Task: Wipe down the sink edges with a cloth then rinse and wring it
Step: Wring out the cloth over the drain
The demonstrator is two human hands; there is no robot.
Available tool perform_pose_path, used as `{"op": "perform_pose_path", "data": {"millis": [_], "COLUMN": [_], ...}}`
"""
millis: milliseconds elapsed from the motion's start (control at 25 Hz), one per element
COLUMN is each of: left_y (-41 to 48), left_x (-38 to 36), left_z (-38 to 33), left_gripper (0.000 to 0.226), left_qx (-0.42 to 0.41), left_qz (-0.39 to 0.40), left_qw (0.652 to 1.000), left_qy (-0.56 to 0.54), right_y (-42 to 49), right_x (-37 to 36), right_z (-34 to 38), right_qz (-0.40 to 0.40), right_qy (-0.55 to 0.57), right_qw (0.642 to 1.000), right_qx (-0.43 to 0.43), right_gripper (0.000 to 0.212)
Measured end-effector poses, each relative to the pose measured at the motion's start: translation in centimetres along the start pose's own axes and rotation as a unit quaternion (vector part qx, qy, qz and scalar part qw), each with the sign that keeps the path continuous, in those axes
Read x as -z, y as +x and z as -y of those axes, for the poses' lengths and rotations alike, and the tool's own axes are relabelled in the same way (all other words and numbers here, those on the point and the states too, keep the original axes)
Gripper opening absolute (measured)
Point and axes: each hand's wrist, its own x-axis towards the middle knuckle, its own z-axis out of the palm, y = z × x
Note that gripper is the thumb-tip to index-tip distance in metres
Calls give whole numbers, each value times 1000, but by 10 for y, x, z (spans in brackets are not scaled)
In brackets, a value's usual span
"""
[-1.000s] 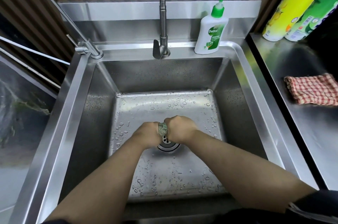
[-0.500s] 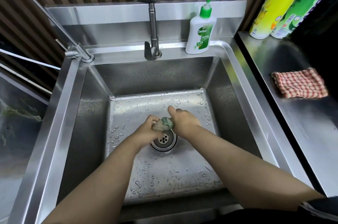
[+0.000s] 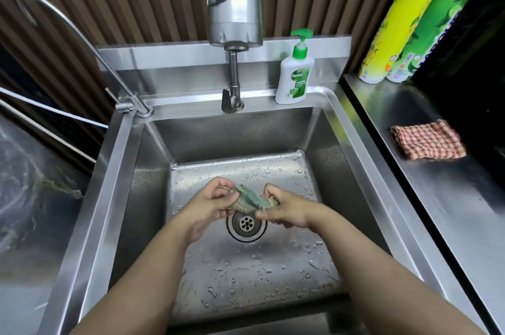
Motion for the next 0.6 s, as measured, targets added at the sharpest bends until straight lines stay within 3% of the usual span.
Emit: {"op": "perform_pose_path", "data": {"millis": [80, 160, 240, 360, 480, 600], "left_y": [-7, -13, -16, -19, -22, -26], "left_x": [7, 7, 1, -13, -26, -25], "left_z": [-4, -7, -10, -15, -22, -27], "left_gripper": [21, 22, 19, 20, 30, 38], "left_qx": [-39, -60, -55, -26, -22, -43], "left_qz": [55, 67, 31, -84, -92, -95], "left_qw": [998, 996, 997, 993, 985, 982], "left_qy": [-10, -13, -39, -83, -145, -155], "right_y": [-8, -13, -14, -11, -5, -7], "right_x": [3, 0, -7, -20, -32, -29], "right_z": [1, 8, 16, 19, 13, 12], "right_qz": [67, 61, -46, -240, -318, -314], "right_qy": [144, 164, 99, 26, -53, -64], "right_qw": [987, 984, 994, 965, 938, 942], "right_qx": [-20, -26, 21, 107, 127, 104], "right_gripper": [33, 45, 43, 28, 33, 40]}}
